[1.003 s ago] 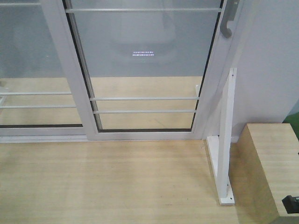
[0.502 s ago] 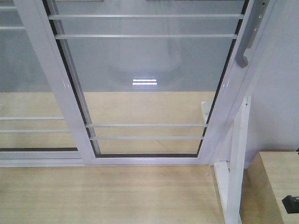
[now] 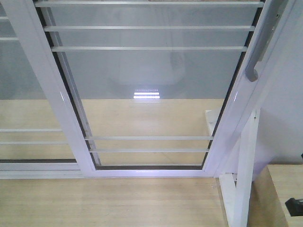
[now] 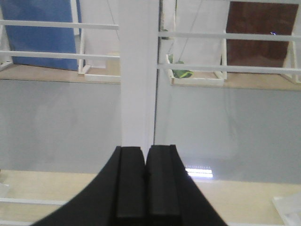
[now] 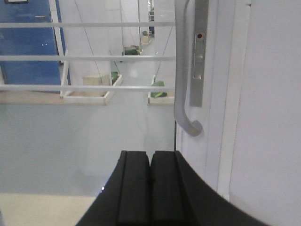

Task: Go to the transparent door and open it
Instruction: 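Stop the base in front of the glass door near its handle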

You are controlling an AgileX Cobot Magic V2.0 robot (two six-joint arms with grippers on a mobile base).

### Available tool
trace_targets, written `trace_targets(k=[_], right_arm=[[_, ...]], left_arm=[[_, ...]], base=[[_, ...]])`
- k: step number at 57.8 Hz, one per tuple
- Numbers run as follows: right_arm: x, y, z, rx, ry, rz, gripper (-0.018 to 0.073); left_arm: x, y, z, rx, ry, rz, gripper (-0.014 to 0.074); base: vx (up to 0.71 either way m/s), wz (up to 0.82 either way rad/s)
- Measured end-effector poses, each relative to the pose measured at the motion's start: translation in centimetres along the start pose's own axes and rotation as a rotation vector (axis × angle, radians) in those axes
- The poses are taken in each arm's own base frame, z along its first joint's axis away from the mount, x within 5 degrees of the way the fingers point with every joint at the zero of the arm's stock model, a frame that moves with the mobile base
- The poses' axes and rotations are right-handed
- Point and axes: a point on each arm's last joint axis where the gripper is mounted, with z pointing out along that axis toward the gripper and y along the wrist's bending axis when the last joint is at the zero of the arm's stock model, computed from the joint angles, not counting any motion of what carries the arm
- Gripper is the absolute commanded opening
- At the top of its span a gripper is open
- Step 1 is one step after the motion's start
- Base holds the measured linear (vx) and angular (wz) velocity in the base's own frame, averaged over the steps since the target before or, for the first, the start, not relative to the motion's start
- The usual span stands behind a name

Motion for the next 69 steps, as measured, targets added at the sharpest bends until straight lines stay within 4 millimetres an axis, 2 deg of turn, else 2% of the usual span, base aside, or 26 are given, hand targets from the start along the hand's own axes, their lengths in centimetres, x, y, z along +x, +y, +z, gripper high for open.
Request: trace_targets(k=[69], right_arm=[[0.1, -0.03, 0.07, 0.005, 0.011, 0.0, 0.0]], left_arm=[[0.07, -0.03, 0.07, 0.005, 0.016, 0.0, 0.0004]], base=[[0.0, 0.0]])
